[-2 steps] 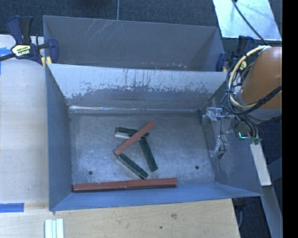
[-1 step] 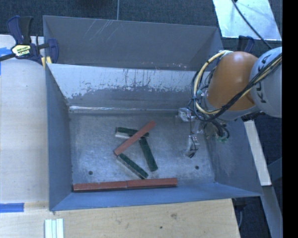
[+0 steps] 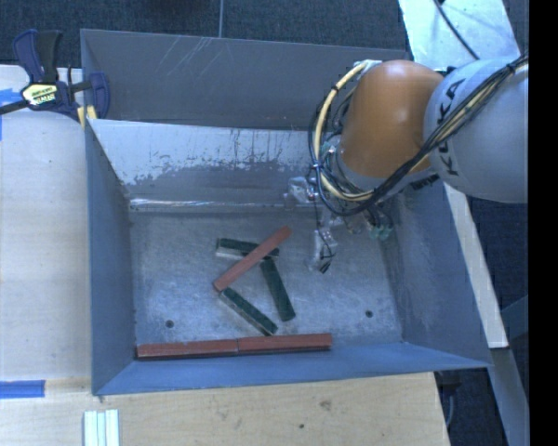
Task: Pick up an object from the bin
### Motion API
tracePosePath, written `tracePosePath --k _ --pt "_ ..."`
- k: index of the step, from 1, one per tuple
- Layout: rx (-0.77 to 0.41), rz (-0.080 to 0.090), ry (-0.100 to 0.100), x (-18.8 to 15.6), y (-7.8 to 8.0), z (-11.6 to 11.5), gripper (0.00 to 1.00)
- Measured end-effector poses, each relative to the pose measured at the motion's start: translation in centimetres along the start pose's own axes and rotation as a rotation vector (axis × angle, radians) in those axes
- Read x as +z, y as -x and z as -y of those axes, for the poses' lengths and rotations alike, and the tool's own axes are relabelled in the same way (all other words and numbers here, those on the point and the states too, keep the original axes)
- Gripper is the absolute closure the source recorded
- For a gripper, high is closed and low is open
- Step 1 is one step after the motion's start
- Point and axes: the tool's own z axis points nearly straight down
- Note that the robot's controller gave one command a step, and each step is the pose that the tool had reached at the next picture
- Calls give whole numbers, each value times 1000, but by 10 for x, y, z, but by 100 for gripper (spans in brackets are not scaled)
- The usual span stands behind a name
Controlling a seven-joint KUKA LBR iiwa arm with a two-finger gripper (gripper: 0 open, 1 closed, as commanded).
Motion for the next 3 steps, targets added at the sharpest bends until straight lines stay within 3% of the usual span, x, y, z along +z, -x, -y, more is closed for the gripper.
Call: tracePosePath --k 1,2,3 --pt "-1 -11 1 67 7 -22 0" --pt "-1 -4 -2 62 8 -20 100" --pt "-262 -6 -1 62 -21 6 100"
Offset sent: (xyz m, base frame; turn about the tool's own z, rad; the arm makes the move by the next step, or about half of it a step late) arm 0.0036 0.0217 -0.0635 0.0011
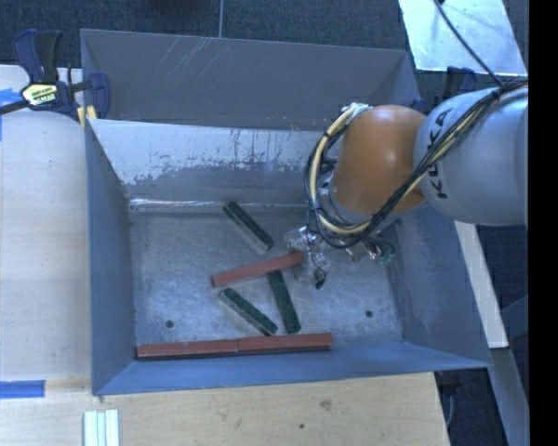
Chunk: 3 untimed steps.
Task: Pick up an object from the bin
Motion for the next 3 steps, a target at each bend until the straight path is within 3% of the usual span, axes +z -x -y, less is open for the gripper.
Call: tracePosePath --k 3 --pt "-2 0 0 0 0 -1 100"
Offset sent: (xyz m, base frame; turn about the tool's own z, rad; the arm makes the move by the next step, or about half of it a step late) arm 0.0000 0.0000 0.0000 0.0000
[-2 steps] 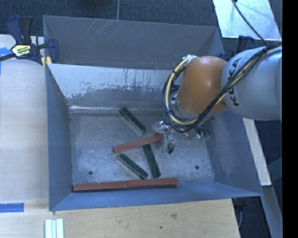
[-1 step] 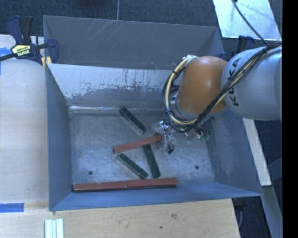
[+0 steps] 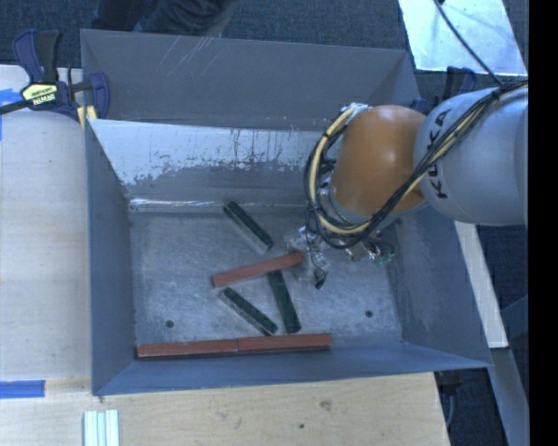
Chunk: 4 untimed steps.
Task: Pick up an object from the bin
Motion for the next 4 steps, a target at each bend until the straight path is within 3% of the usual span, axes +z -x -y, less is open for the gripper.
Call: tracePosePath --k 1,2,3,4 --pt "-515 -1 1 0 -26 0 100" --pt "-434 9 3 -82 20 -126 100" --pt "-426 1 2 -79 17 -121 0" --pt "-530 2 1 -4 67 -65 0"
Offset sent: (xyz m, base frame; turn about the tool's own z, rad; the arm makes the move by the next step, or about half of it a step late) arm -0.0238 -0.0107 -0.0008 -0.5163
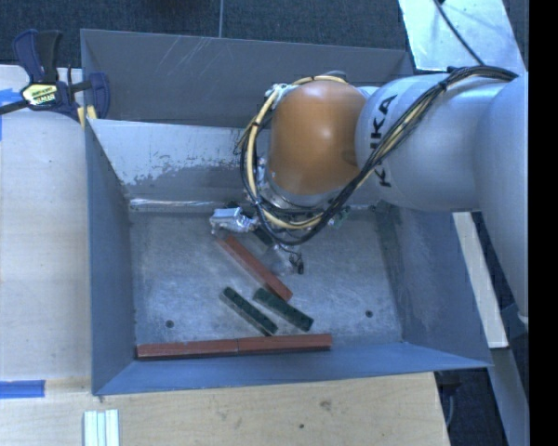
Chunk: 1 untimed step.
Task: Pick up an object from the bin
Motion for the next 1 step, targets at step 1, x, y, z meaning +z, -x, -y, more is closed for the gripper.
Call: tracePosePath --k 1 --pt "-416 -2 3 -5 -7 -37 0"
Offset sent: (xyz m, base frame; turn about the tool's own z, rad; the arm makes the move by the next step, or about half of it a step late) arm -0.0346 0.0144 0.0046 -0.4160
